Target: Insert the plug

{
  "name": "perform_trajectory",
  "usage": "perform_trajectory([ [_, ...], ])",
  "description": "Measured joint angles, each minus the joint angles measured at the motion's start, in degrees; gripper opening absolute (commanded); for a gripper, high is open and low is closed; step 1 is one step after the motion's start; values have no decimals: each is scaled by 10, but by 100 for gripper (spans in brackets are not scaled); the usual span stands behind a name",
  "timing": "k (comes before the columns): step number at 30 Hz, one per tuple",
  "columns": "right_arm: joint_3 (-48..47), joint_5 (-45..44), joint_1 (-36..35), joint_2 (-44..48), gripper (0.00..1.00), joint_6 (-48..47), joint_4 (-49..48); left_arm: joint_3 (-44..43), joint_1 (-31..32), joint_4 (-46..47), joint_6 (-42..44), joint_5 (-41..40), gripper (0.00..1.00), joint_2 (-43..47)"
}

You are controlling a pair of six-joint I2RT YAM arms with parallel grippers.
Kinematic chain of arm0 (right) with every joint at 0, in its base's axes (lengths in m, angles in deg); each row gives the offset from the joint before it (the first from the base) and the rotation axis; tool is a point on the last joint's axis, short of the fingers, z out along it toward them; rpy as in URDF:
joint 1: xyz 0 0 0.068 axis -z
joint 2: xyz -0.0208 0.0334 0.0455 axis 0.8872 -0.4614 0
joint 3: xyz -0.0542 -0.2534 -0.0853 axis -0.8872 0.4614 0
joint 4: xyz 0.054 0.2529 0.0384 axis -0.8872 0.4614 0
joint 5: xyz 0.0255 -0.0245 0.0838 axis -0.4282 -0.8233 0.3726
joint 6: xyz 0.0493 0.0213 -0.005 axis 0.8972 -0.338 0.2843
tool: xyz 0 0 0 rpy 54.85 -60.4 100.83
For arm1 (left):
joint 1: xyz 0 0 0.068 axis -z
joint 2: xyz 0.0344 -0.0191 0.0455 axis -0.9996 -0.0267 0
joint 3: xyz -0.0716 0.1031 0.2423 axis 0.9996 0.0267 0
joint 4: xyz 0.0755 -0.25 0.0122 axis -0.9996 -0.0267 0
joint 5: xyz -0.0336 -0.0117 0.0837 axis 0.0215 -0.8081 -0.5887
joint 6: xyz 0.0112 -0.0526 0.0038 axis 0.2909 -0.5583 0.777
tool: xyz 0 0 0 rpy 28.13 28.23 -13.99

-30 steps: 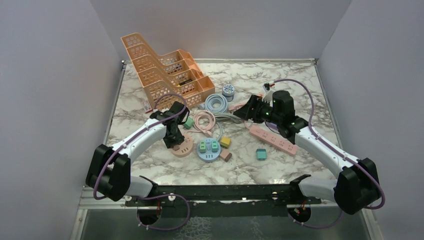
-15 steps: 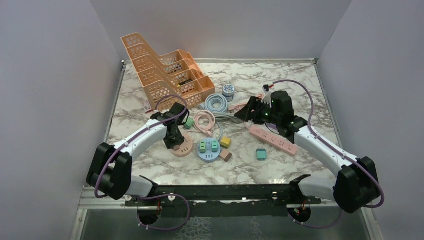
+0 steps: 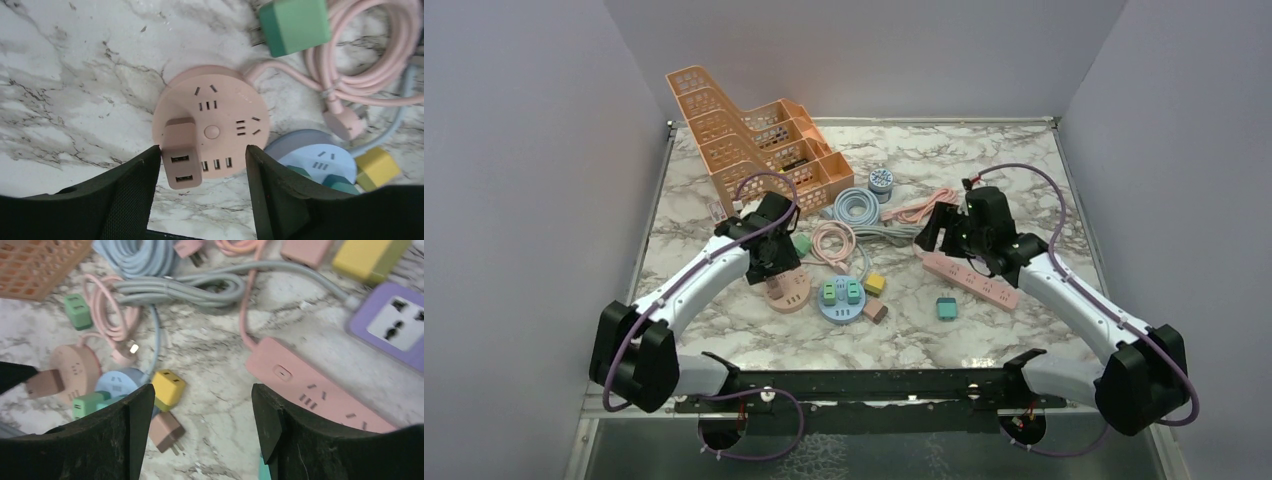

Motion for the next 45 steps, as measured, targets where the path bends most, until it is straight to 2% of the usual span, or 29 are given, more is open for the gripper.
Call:
perform_trajectory([
  [4, 0, -44, 0, 4, 73, -8, 75, -37, -1, 2, 21, 0, 72, 39],
  [8, 0, -70, 0, 5, 74, -11, 139, -70, -1, 28, 56, 5, 81, 75],
  [12, 8, -74, 0, 5, 74, -16, 177, -77, -1, 100, 98, 41, 85, 110],
  [15, 12, -70, 0, 0, 74, -15, 194, -68, -1, 187, 127, 89, 88, 134],
  [21, 27, -55, 0, -51, 74, -2, 200, -26, -1, 323, 148, 162, 88, 171],
  [25, 50, -44, 0, -68, 72, 3, 204, 0, -1, 374, 147, 189, 88, 183],
  [33, 74, -16, -2, -82, 60, 11, 203, 11, -1, 412, 142, 216, 88, 183],
  [45, 66, -44, -16, -112, 57, 23, 196, 11, -1, 417, 141, 235, 89, 183],
])
